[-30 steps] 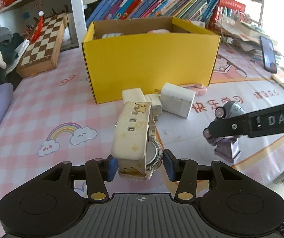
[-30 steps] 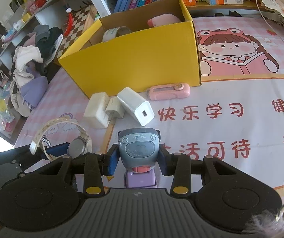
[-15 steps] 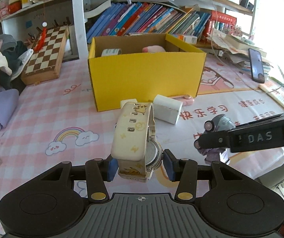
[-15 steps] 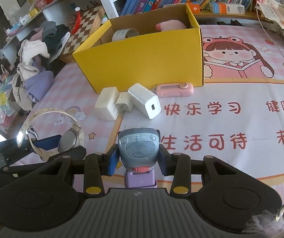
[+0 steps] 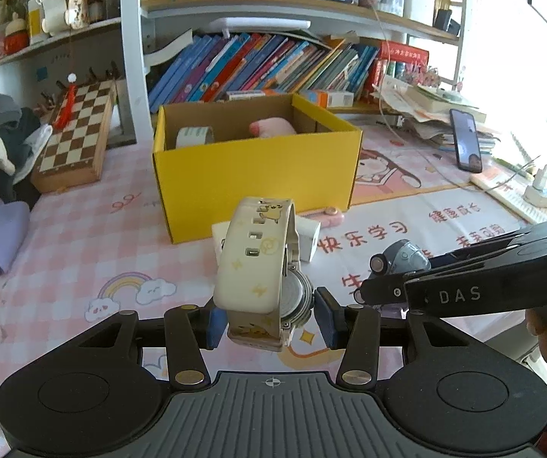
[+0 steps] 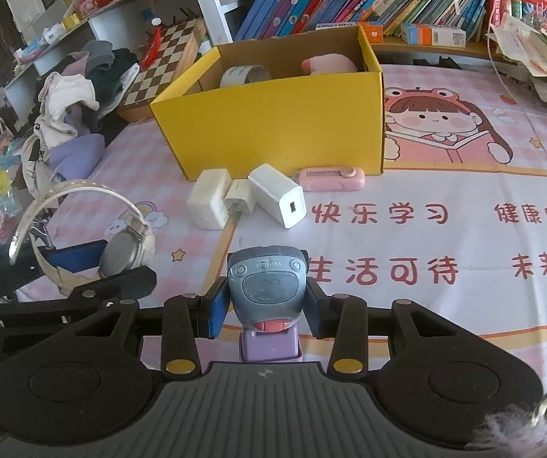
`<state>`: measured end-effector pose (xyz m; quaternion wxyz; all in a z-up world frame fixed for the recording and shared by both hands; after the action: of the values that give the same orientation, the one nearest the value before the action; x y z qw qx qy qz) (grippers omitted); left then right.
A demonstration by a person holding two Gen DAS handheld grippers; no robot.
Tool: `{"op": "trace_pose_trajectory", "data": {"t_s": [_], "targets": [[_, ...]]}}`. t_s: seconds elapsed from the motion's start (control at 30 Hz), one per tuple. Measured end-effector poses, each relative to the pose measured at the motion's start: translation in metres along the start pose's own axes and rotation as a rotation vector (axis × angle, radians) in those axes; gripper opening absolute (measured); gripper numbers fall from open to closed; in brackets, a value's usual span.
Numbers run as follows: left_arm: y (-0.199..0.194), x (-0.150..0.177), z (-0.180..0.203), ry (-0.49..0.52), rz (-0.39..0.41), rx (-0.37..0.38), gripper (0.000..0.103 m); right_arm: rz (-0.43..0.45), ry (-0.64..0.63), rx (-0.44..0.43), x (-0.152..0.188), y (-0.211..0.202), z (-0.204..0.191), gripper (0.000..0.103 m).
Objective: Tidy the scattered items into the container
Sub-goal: 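Lift the watch with left gripper while right gripper lifts the toy, then carry the watch with left gripper while right gripper carries the toy into the box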
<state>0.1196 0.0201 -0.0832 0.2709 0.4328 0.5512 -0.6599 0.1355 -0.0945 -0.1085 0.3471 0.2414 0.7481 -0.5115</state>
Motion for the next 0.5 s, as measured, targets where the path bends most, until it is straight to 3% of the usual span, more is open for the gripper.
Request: {"op": "trace_pose_trajectory", "data": {"t_s": [0.5], "targets": [[-0.001,-0.033,-0.002,-0.004,0.071,0.028,0.046,0.058,-0.059,-0.001,-0.035,-0.006,-0.002,0.038]]}}
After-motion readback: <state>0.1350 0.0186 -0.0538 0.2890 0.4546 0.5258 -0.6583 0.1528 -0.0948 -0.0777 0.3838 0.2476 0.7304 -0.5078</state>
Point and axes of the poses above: each gripper's, at about its wrist camera, not at the fingertips, and y roughly the way its jaws point, z to its right, x to its underside, the point moved 10 cm from there along y, roughly the way its jaws point, and after that the axes turned 10 degrees about z, right-handed, at the moved point
